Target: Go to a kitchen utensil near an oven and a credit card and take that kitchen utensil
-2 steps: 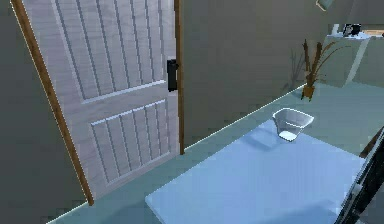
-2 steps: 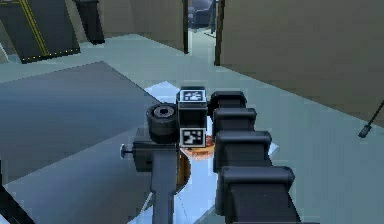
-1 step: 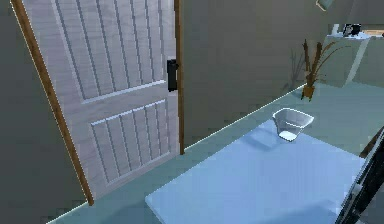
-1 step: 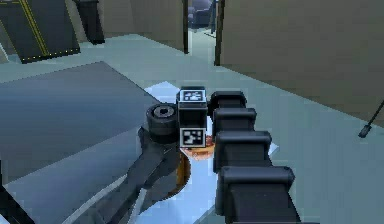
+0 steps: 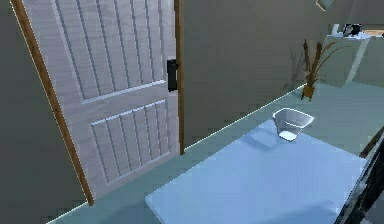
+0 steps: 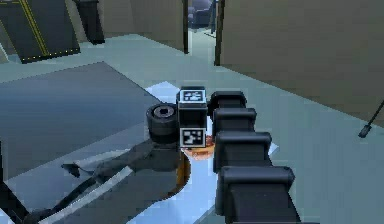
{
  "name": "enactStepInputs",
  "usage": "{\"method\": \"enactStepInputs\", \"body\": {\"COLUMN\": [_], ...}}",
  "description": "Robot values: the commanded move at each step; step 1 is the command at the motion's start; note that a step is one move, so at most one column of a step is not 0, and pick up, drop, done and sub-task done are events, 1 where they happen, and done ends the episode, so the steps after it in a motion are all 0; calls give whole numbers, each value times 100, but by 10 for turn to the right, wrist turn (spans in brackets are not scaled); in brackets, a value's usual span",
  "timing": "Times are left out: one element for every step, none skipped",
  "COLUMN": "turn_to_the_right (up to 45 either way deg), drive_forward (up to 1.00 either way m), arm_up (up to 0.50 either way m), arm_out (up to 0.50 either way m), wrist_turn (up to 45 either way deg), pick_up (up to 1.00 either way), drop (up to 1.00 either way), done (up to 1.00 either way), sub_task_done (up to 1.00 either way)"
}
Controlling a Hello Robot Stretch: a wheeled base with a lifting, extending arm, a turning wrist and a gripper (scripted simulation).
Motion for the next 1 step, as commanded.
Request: {"method": "enactStepInputs", "body": {"turn_to_the_right": [0], "drive_forward": [0], "arm_up": [0], "arm_out": [0], "wrist_turn": [450], "pick_up": [0], "drop": [0], "done": [0], "sub_task_done": [0]}}
